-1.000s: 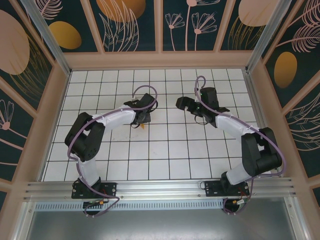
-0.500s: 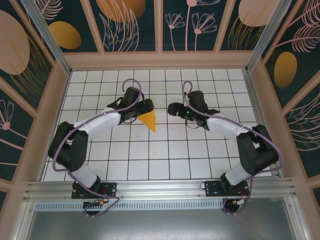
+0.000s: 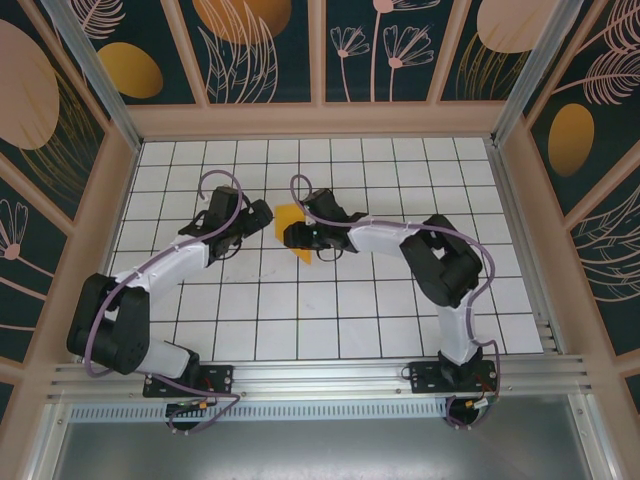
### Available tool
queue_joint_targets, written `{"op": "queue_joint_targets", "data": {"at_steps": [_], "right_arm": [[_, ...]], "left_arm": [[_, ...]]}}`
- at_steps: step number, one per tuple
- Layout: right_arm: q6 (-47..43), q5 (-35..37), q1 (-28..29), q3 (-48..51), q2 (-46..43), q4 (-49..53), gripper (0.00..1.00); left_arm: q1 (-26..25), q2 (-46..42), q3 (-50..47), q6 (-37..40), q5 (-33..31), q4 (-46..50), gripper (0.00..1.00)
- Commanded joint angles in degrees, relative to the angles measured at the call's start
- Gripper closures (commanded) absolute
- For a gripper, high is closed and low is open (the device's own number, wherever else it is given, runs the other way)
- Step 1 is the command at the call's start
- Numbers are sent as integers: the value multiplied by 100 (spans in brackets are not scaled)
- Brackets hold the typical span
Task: Fold a paper plane with a square sheet of paper (pick it up from the middle)
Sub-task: Move the square sheet of paper to the center of the table.
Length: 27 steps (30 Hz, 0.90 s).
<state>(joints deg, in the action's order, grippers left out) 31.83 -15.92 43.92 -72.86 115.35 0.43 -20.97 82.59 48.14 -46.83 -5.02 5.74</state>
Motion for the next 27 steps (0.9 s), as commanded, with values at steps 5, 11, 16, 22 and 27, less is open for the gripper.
{"op": "queue_joint_targets", "data": {"at_steps": [5, 11, 16, 22, 27], "right_arm": [[-361, 14, -63, -565, 572, 884, 56], [-2041, -222, -242, -258, 598, 1636, 60], [-3624, -293, -453, 365, 65, 2244, 62], [-2998, -44, -487, 362, -824, 1686, 62], [-690, 477, -490, 981, -1409, 682, 60]], "left_arm": [[58, -116, -108, -48, -20, -161, 1], [55, -136, -129, 55, 53, -178, 1], [54, -190, -220, 89, 197, -271, 1], [54, -199, -316, 87, 521, -501, 2], [58, -216, -610, -138, 927, -932, 1]]}}
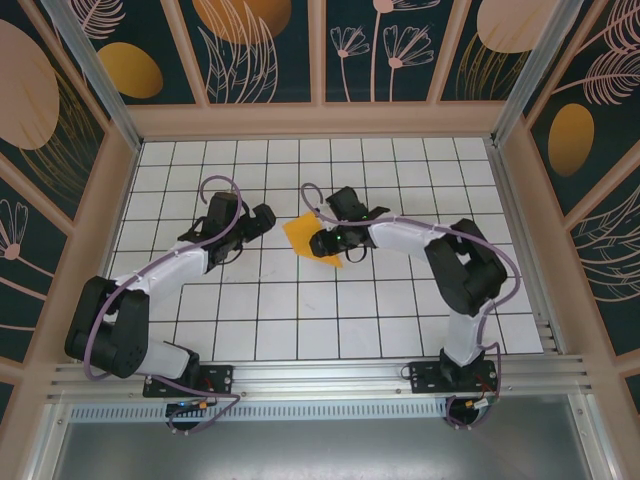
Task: Fold a paper plane with a square sheet of paper (pick it up from the middle)
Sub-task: Move the square sheet of paper to the center of the table, then fold the wing for the fifth time at the center of the table.
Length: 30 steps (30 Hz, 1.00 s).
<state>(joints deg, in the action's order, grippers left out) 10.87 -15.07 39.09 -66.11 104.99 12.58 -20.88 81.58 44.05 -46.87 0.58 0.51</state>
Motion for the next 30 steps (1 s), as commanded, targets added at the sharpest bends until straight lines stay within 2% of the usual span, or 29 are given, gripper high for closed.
{"op": "queue_joint_targets", "data": {"at_steps": [1, 3, 5, 9, 19, 30], "right_arm": [[1739, 419, -4, 432, -424, -666, 60], [2428, 508, 11, 668, -509, -916, 61], [2755, 619, 28, 801, -512, -1090, 61], [3040, 482, 20, 786, -290, -1287, 63], [3080, 215, -146, 799, 53, -1498, 65], [2926, -235, -413, 1048, 235, -1593, 66]], "left_arm": [[49, -106, -253, -201, 491, -529, 2], [48, -57, -382, -375, 791, -810, 2], [50, 11, -470, -528, 1024, -1040, 2], [45, 151, -562, -739, 1321, -1303, 5], [-1, 502, -732, -1271, 1918, -1868, 9], [-377, 994, -506, -1497, 2295, -1980, 14]]}}
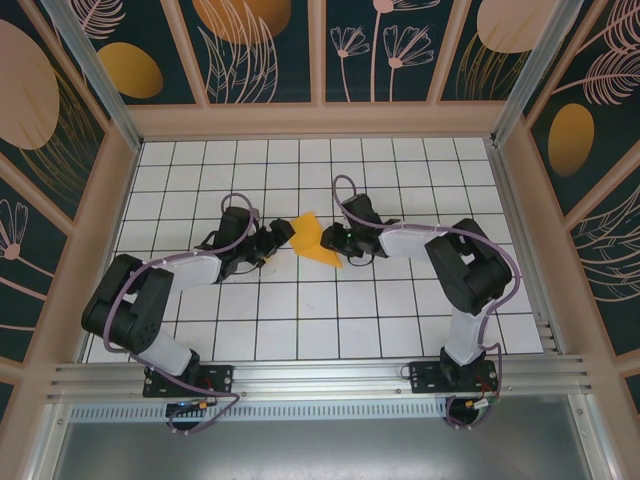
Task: Fold a paper plane with a square sheet of paper (pick it up from the middle)
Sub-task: Fold the wing for the fifth time at the center of the table.
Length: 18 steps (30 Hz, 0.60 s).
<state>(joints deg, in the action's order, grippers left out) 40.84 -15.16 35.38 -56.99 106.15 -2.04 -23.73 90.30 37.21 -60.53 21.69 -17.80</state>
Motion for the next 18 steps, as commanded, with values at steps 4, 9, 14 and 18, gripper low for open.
{"op": "queue_joint_targets", "data": {"at_steps": [4, 9, 14, 18], "right_arm": [[-175, -217, -58, 175, 142, -64, 71], [-280, -79, -115, 210, 132, 30, 77], [-366, -48, -206, 172, 218, 200, 82], [-435, -97, -258, 93, 240, 305, 84]], "left_arm": [[-228, 265, 277, -186, 203, -111, 15], [-356, 387, 383, -208, 178, -10, 19], [-410, 458, 458, -196, 133, 110, 20], [-439, 540, 514, -194, 133, 151, 23]]}}
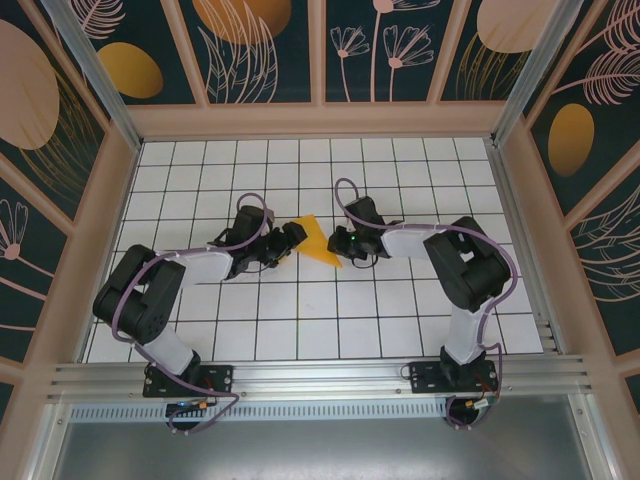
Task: Fold a paper plane with a square sheet of paper (pick it up from the middle)
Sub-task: Fold the wing for the fifth time at the center of the table.
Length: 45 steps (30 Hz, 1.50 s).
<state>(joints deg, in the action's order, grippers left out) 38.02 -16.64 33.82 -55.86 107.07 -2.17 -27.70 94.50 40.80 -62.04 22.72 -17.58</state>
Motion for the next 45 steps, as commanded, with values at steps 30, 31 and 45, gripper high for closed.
{"op": "queue_joint_targets", "data": {"at_steps": [30, 31, 45], "right_arm": [[-140, -176, -165, -67, 367, 351, 86], [-133, -209, -173, -58, 358, 321, 86], [-687, -125, -216, 207, -628, -582, 53]], "left_arm": [[-155, 879, 662, -128, 359, -73, 38], [-156, 910, 675, -145, 368, -110, 40], [-195, 1041, 763, -212, 312, -207, 93]]}}
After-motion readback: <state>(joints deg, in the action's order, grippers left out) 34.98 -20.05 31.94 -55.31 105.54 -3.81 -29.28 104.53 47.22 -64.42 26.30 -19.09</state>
